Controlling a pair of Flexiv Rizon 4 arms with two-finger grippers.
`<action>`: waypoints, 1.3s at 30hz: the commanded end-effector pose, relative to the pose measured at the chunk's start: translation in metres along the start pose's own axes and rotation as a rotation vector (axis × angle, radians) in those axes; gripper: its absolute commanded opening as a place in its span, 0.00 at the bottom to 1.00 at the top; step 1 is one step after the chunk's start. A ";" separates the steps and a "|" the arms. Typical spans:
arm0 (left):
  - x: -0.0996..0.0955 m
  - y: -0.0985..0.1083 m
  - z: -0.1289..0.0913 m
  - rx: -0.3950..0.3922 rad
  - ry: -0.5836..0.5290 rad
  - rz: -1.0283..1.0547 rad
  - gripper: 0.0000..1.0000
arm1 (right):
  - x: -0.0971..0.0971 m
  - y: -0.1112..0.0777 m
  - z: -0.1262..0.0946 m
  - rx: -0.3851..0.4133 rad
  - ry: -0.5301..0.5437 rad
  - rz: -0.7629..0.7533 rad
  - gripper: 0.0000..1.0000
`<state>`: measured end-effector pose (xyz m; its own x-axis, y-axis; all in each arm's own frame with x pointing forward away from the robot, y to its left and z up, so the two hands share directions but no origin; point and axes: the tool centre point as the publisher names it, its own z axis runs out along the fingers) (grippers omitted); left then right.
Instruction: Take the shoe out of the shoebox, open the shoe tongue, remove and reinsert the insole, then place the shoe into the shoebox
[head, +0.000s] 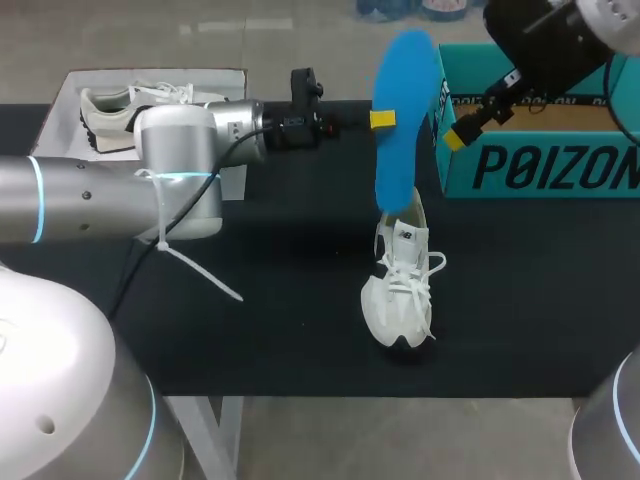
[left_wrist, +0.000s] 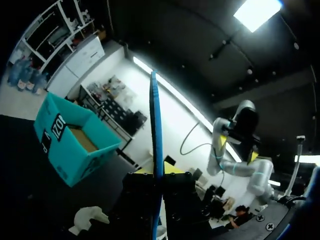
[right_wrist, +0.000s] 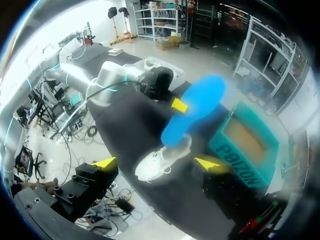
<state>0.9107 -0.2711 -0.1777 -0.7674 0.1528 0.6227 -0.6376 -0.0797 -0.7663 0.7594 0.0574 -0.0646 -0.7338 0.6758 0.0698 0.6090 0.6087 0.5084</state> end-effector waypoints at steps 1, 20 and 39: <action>0.010 0.006 -0.007 -0.046 0.028 0.453 0.00 | 0.000 0.001 0.001 0.001 -0.002 0.001 1.00; 0.024 -0.013 -0.017 -0.076 -0.063 0.611 0.00 | 0.000 0.001 0.001 0.001 -0.002 0.001 1.00; 0.024 -0.013 -0.017 -0.076 -0.063 0.611 0.00 | 0.000 0.001 0.001 0.001 -0.002 0.001 1.00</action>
<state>0.9026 -0.2486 -0.1554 -0.9961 0.0472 0.0748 -0.0777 -0.0644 -0.9949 0.7591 0.0568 -0.0647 -0.7339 0.6756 0.0699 0.6086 0.6083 0.5095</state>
